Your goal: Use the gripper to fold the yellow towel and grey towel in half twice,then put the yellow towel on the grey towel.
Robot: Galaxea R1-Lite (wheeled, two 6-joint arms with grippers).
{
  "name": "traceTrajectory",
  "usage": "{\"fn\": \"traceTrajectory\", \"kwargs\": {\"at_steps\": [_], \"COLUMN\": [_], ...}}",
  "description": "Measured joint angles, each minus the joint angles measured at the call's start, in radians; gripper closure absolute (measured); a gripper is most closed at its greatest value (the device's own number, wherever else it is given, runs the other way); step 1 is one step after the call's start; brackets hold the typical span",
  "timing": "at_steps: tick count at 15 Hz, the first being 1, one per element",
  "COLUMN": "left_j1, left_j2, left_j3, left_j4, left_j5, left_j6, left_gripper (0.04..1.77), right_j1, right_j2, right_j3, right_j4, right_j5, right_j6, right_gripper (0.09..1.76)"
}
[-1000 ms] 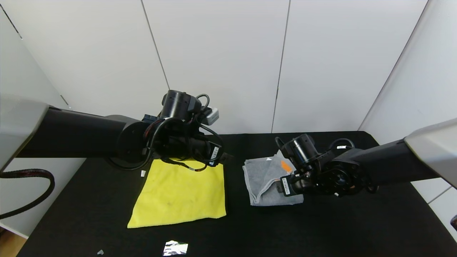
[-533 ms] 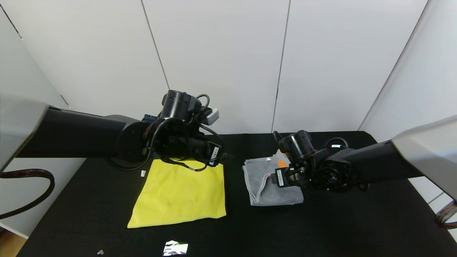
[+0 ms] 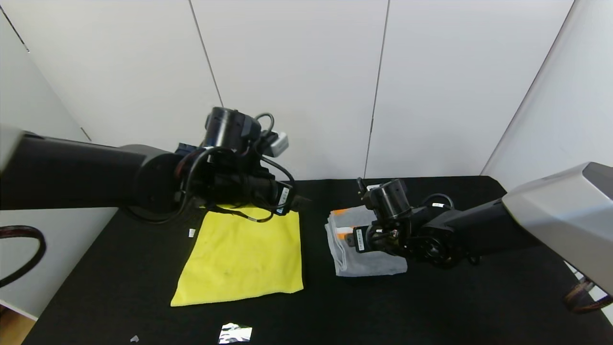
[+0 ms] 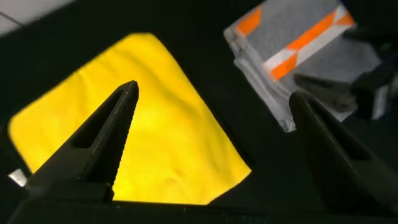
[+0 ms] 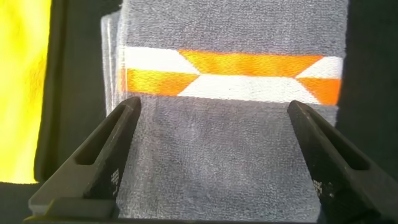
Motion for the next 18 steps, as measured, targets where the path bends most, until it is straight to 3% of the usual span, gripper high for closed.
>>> {"fn": "traceTrajectory", "kwargs": {"at_steps": [3,10,18], "left_j1": [0.000,0.000,0.044], "left_j2": [-0.093,0.050,0.059], "left_j3": [0.000,0.001,0.000], "left_j4": [-0.001,0.000,0.030], "left_j5": [0.000,0.000,0.001], "left_j6": [0.000,0.000,0.029], "left_gripper": [0.09,0.09,0.09], "right_j1": [0.002,0.012,0.020], "right_j2": [0.000,-0.016,-0.065], "right_j3": [-0.003,0.003,0.019], "right_j4": [0.004,0.006,0.009], "right_j5": [-0.001,-0.001,0.002], "right_j6": [-0.001,-0.006,-0.057], "right_gripper": [0.15,0.15,0.15]}}
